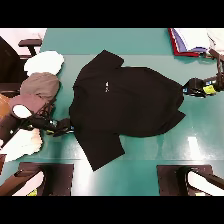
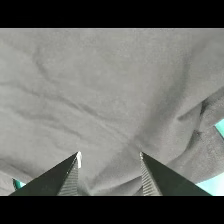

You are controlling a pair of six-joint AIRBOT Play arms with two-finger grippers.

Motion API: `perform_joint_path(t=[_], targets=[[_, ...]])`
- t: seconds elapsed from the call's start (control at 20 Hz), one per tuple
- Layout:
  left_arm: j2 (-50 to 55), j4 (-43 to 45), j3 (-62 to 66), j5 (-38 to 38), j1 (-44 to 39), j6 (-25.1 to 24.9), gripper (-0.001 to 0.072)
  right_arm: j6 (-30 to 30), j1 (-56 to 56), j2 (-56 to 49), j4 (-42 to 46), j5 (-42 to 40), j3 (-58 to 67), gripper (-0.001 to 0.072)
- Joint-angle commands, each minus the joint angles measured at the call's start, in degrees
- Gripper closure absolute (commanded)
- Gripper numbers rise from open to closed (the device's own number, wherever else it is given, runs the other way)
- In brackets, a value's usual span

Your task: Fold the shirts.

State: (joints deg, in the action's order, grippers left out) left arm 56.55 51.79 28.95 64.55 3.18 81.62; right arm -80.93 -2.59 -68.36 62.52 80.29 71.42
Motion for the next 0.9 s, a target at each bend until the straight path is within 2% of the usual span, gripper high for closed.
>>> perform_joint_path(t=[0.0,0.25,0.3,0.4,0.45,0.65,0.85], targets=[[-1.38,-4.5,-5.51,-4.94,0.02,-1.84,0.0168,0.0,-0.04,0.37,-0.04,-0.17,-0.33,0.0273],[-1.07,-8.07,-6.99,-10.75,-1.68,-2.6,0.017,-0.02,-0.04,0.37,-0.02,-0.63,-0.35,0.0273],[-1.03,-8.13,-6.97,-12.52,-3.58,-2.58,0.0313,-0.02,-0.04,0.37,0.0,-0.48,-0.35,0.0274],[-1.03,-8.55,-6.84,-15.39,-7.85,-2.56,0.0663,-0.02,-0.42,0.37,0.66,0.59,-0.44,0.0273],[-1.05,-8.61,-6.19,-15.41,-8.63,-2.45,0.0682,-0.02,-1.14,0.39,1.27,1.14,-0.98,0.0273],[-1.33,-4.94,1.33,-9.49,-8.61,-2.4,0.0682,-0.07,-9.51,0.61,3.74,2.58,-10.8,0.0273],[-1.31,-4.11,6.88,-8.15,-8.61,-2.38,0.0682,-0.04,-20.57,-0.74,2.62,-2.84,-22.62,0.0277]])
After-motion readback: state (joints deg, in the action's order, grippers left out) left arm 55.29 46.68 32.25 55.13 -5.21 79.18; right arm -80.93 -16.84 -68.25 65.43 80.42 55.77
